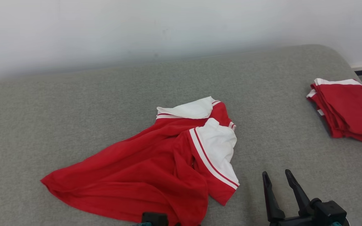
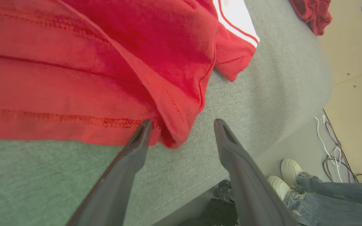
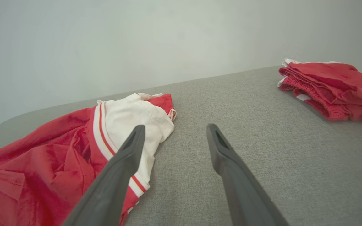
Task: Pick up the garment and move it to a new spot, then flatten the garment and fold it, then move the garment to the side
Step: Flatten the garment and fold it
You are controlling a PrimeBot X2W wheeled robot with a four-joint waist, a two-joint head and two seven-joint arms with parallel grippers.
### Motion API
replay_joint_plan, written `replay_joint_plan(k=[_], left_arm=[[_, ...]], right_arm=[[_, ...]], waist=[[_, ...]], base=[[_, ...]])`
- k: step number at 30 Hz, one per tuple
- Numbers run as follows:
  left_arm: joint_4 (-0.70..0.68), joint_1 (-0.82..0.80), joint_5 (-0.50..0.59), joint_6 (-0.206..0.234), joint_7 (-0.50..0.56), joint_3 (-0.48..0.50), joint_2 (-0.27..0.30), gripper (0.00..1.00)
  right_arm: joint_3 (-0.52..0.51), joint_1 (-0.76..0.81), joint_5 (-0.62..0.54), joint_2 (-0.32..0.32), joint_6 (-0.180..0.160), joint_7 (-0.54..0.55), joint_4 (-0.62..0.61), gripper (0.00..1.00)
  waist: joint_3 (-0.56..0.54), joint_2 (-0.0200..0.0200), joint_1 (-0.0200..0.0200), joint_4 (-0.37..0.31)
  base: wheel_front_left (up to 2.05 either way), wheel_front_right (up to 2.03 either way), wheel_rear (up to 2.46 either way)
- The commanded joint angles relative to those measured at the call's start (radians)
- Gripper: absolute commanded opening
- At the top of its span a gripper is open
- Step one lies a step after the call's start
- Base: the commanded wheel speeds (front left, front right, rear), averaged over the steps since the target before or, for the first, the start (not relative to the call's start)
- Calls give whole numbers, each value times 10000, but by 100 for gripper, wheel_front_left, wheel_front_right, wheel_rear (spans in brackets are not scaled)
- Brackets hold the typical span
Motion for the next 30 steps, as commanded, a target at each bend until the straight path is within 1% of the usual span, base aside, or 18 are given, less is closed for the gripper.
replay_joint_plan(k=[1, 7, 8, 9, 10, 14, 17, 20, 23, 30], left_arm=[[125, -116, -44, -21, 25, 12, -54, 100], [562, -226, -154, -166, -196, 30, -161, 100], [629, -257, -170, -187, -224, 33, -175, 79], [699, -287, -198, -225, -281, 45, -186, 26], [760, -295, -227, -277, -322, 47, -197, 0], [1011, -217, -402, -416, -486, 97, -224, 0], [1082, -108, -418, -356, -654, 256, -130, 0], [993, 31, -505, -167, -802, 525, 72, 0], [750, 249, -720, 38, -852, 939, 390, 0], [56, 647, -1012, 754, -1122, 2168, 1441, 0]], right_arm=[[-16, -14, -45, 7, -26, -2, -16, 100], [8, 1, -53, 9, -26, -2, 7, 100], [1, 0, -54, 10, -26, -2, 8, 100], [-16, 4, -59, 10, -26, -2, 13, 100], [-31, 12, -63, 11, -26, -2, 20, 100], [-89, 84, -90, 11, -26, -2, 11, 100], [-112, 133, -106, 9, -26, -2, 1, 100], [-144, 194, -117, 8, -26, -2, -2, 100], [-174, 220, -115, 7, -26, -2, 8, 100], [-225, 236, -120, -4, -26, -2, 10, 100]], waist=[[38, 0, 0, -197], [11, 0, 0, -333], [4, 0, 0, -341], [-5, 0, 0, -340], [-15, 0, 0, -334], [-65, 0, 0, -244], [-125, 0, 0, -126], [-184, 0, 0, 13], [-238, 0, 0, 159], [-255, 0, 0, 480]], base=[[0, 0, 0], [0, 0, 0], [0, 0, 0], [0, 0, 0], [0, 0, 0], [0, 0, 0], [0, 0, 0], [0, 0, 0], [0, 0, 0], [0, 0, 0]])
